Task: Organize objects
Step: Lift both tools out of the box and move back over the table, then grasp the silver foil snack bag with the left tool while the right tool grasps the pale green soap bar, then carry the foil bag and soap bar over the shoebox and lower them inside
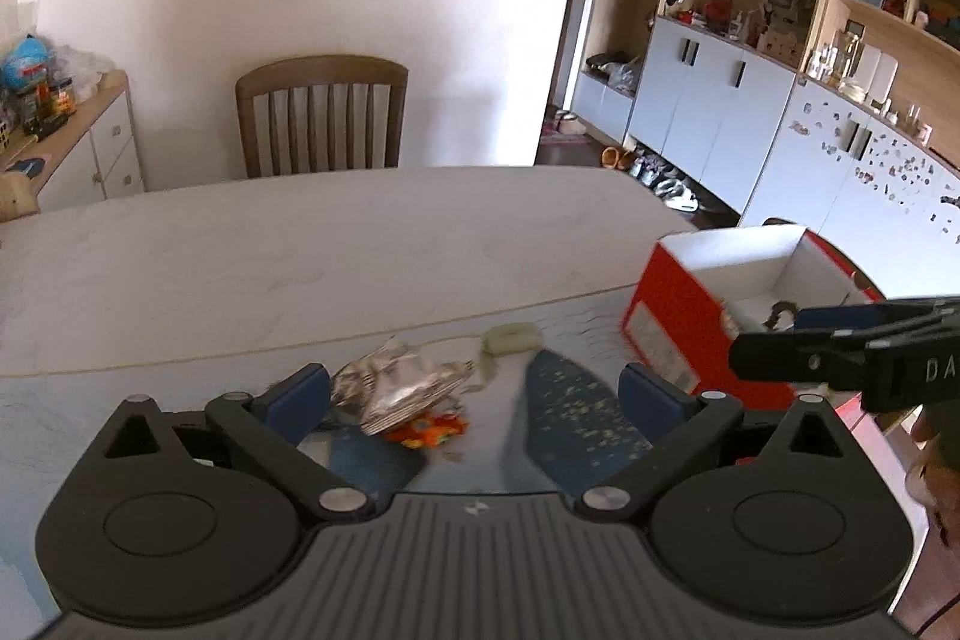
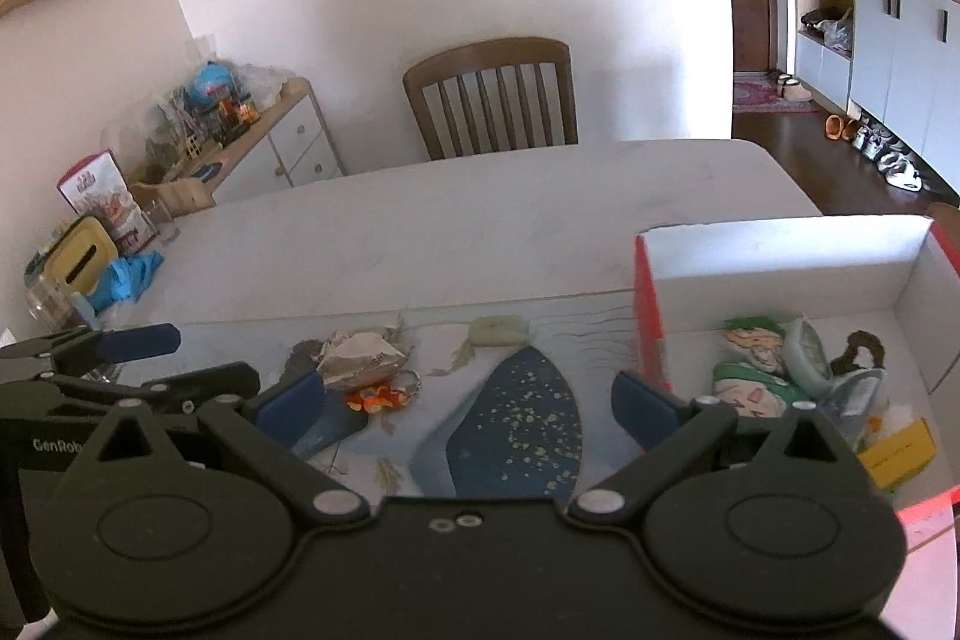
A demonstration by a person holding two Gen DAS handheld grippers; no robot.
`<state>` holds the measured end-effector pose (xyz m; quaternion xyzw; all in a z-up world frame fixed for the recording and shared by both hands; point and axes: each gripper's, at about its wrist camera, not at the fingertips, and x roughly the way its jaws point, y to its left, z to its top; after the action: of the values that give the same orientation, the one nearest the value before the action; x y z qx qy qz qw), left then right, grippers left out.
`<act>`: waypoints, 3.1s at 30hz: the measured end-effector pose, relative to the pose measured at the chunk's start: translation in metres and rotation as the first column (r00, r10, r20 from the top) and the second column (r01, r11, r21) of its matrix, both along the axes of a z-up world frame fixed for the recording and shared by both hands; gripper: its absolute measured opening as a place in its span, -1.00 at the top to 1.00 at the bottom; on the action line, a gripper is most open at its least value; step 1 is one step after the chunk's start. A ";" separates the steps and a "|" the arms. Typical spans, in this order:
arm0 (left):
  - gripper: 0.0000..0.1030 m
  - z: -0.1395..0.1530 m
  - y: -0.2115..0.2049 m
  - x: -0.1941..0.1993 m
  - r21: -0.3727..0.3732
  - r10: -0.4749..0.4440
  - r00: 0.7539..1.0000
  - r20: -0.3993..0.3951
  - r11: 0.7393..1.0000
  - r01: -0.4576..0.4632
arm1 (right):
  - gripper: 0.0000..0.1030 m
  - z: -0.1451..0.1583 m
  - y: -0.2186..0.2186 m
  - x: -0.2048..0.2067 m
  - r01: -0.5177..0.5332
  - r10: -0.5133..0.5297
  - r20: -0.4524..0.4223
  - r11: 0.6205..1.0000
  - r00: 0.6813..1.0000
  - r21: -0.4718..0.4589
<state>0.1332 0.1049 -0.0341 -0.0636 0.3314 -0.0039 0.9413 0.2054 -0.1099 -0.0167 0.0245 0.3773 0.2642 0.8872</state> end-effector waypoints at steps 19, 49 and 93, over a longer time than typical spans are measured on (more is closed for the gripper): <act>-0.99 -0.069 0.060 0.047 -0.003 0.036 0.992 -0.119 0.999 -0.037 | -0.94 -0.050 0.059 0.067 -0.007 -0.003 -0.062 0.989 0.998 -0.151; -0.84 -0.117 0.043 0.114 -0.037 -0.039 0.985 -0.166 0.999 0.033 | -0.46 -0.123 0.103 0.133 -0.044 0.002 -0.165 0.967 0.986 -0.250; 0.77 -0.014 0.022 0.053 -0.066 -0.085 0.996 -0.034 0.994 0.083 | 0.05 -0.030 0.043 0.047 -0.067 0.052 -0.105 0.987 0.993 -0.145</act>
<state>0.1864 0.1271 -0.0478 -0.0800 0.3508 -0.0530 0.9315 0.2520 -0.0669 -0.0470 -0.0393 0.4410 0.2603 0.8580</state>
